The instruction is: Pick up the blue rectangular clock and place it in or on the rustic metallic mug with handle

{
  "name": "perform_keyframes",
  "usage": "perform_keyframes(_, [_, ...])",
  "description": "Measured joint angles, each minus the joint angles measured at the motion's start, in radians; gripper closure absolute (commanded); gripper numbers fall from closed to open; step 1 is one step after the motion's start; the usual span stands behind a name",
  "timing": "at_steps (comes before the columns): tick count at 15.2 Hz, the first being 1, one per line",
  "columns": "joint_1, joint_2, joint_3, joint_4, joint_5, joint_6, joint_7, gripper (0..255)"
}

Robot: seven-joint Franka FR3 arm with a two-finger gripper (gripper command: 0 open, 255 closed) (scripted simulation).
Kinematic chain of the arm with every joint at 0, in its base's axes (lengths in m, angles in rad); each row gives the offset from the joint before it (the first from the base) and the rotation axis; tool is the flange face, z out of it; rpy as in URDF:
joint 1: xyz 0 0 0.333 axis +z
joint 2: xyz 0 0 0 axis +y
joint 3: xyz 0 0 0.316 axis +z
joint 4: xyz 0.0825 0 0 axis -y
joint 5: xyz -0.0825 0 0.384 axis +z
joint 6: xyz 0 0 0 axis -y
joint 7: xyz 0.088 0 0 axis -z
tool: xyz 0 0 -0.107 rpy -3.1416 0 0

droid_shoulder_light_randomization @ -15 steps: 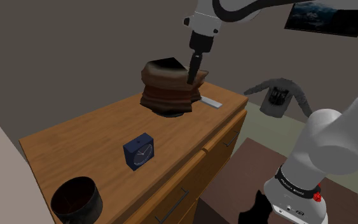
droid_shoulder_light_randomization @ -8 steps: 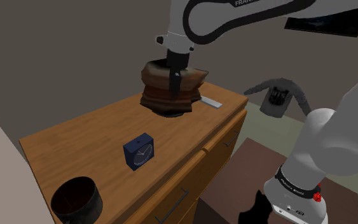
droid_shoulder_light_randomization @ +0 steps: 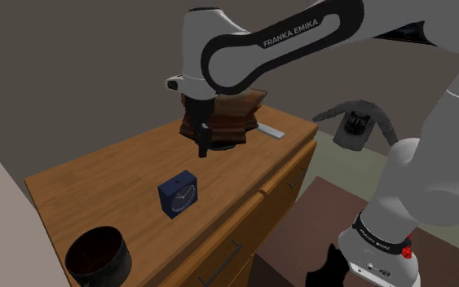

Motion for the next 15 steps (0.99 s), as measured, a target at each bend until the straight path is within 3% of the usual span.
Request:
perform_keyframes(7, [0.066,0.168,0.062,0.070,-0.065,0.052,-0.090,0])
perform_keyframes(15, [0.077,0.229,0.063,0.038,-0.089,0.138,-0.088,0])
